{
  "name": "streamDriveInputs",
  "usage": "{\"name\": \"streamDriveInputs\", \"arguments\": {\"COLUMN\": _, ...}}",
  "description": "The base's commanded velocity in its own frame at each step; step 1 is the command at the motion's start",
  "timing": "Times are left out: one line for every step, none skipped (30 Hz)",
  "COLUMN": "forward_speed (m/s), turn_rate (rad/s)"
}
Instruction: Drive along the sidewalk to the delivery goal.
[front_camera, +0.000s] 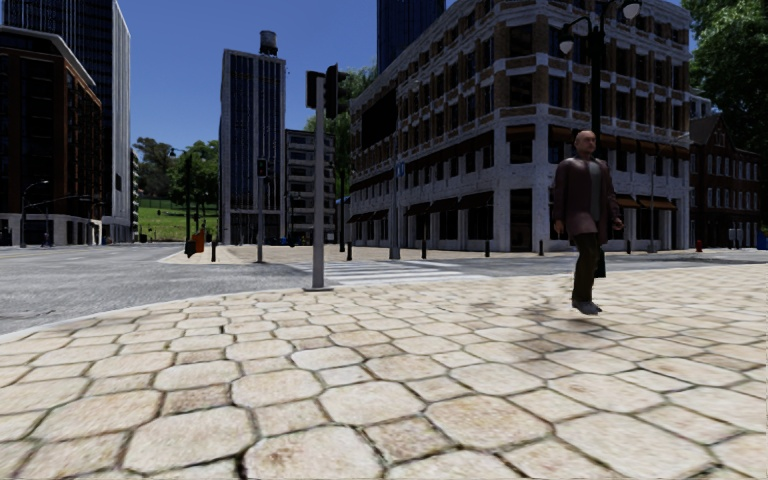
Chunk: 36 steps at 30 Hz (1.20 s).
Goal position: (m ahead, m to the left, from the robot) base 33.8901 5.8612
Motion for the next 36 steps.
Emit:
{"name": "streamDriveInputs", "arguments": {"forward_speed": 2.00, "turn_rate": 0.00}}
{"name": "streamDriveInputs", "arguments": {"forward_speed": 2.00, "turn_rate": -0.05}}
{"name": "streamDriveInputs", "arguments": {"forward_speed": 2.00, "turn_rate": -0.10}}
{"name": "streamDriveInputs", "arguments": {"forward_speed": 2.00, "turn_rate": -0.12}}
{"name": "streamDriveInputs", "arguments": {"forward_speed": 2.00, "turn_rate": -0.12}}
{"name": "streamDriveInputs", "arguments": {"forward_speed": 2.00, "turn_rate": -0.15}}
{"name": "streamDriveInputs", "arguments": {"forward_speed": 2.00, "turn_rate": -0.18}}
{"name": "streamDriveInputs", "arguments": {"forward_speed": 2.00, "turn_rate": -0.18}}
{"name": "streamDriveInputs", "arguments": {"forward_speed": 2.00, "turn_rate": -0.18}}
{"name": "streamDriveInputs", "arguments": {"forward_speed": 2.00, "turn_rate": -0.17}}
{"name": "streamDriveInputs", "arguments": {"forward_speed": 2.00, "turn_rate": -0.11}}
{"name": "streamDriveInputs", "arguments": {"forward_speed": 2.00, "turn_rate": -0.11}}
{"name": "streamDriveInputs", "arguments": {"forward_speed": 2.00, "turn_rate": -0.04}}
{"name": "streamDriveInputs", "arguments": {"forward_speed": 2.00, "turn_rate": -0.04}}
{"name": "streamDriveInputs", "arguments": {"forward_speed": 2.00, "turn_rate": -0.05}}
{"name": "streamDriveInputs", "arguments": {"forward_speed": 2.00, "turn_rate": -0.05}}
{"name": "streamDriveInputs", "arguments": {"forward_speed": 2.00, "turn_rate": -0.15}}
{"name": "streamDriveInputs", "arguments": {"forward_speed": 2.00, "turn_rate": -0.25}}
{"name": "streamDriveInputs", "arguments": {"forward_speed": 2.00, "turn_rate": -0.42}}
{"name": "streamDriveInputs", "arguments": {"forward_speed": 2.00, "turn_rate": -0.42}}
{"name": "streamDriveInputs", "arguments": {"forward_speed": 2.00, "turn_rate": -0.45}}
{"name": "streamDriveInputs", "arguments": {"forward_speed": 2.00, "turn_rate": -0.46}}
{"name": "streamDriveInputs", "arguments": {"forward_speed": 2.00, "turn_rate": -0.46}}
{"name": "streamDriveInputs", "arguments": {"forward_speed": 2.00, "turn_rate": -0.46}}
{"name": "streamDriveInputs", "arguments": {"forward_speed": 2.00, "turn_rate": -0.42}}
{"name": "streamDriveInputs", "arguments": {"forward_speed": 2.00, "turn_rate": -0.41}}
{"name": "streamDriveInputs", "arguments": {"forward_speed": 2.00, "turn_rate": -0.41}}
{"name": "streamDriveInputs", "arguments": {"forward_speed": 1.99, "turn_rate": -0.40}}
{"name": "streamDriveInputs", "arguments": {"forward_speed": 1.99, "turn_rate": -0.40}}
{"name": "streamDriveInputs", "arguments": {"forward_speed": 1.99, "turn_rate": -0.40}}
{"name": "streamDriveInputs", "arguments": {"forward_speed": 1.97, "turn_rate": -0.35}}
{"name": "streamDriveInputs", "arguments": {"forward_speed": 1.97, "turn_rate": -0.35}}
{"name": "streamDriveInputs", "arguments": {"forward_speed": 1.95, "turn_rate": -0.21}}
{"name": "streamDriveInputs", "arguments": {"forward_speed": 1.91, "turn_rate": -0.07}}
{"name": "streamDriveInputs", "arguments": {"forward_speed": 1.86, "turn_rate": 0.00}}
{"name": "streamDriveInputs", "arguments": {"forward_speed": 1.86, "turn_rate": 0.00}}
